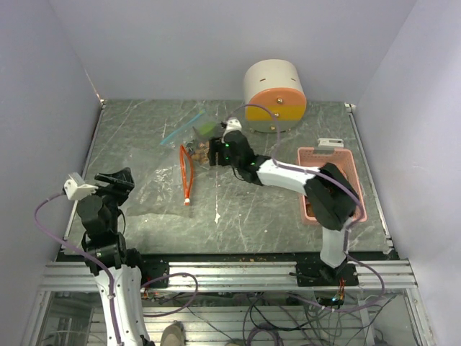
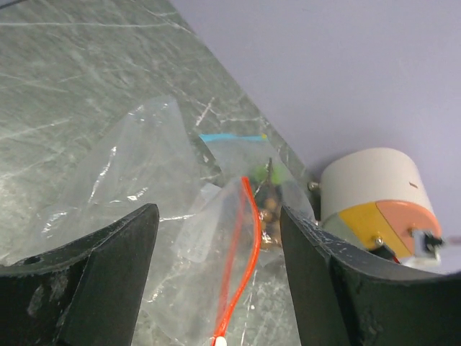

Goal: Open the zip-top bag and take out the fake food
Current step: Move the zipper food storage bag to the center of the board.

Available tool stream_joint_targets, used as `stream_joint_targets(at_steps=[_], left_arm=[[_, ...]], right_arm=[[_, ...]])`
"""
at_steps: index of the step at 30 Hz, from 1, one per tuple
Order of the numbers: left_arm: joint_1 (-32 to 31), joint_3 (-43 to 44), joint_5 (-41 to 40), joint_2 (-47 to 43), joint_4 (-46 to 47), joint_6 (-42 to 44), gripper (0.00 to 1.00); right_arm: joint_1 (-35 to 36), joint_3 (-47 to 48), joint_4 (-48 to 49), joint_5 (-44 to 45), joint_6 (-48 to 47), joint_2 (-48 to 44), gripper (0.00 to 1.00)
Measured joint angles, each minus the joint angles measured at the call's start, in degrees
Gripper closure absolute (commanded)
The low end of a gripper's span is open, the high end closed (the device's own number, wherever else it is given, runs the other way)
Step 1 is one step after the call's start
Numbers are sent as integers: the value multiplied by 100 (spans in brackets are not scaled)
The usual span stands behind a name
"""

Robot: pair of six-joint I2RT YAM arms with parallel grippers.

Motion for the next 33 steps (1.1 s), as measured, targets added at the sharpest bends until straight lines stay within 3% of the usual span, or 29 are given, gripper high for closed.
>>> stream_joint_targets(at_steps=[11, 18, 22, 29, 33], left_arm=[[0, -282, 1270, 334, 50, 232, 18], [-140, -289, 1582, 957, 404, 315, 17], [-658, -291, 1464, 1473, 616, 337, 18], [-2315, -323, 566, 2111, 1217, 236, 19], [-2855, -352, 129, 2719, 1447, 232, 21]], right_arm=[[251, 2957, -448, 640, -1016, 2433, 33], [136, 3943, -1145, 494, -1016, 3038, 40], [48, 3709, -1272, 251, -765, 2863, 42], [2, 2490, -1298, -210, -369, 2004, 42], [11, 1303, -914, -350, -146, 1281, 43]])
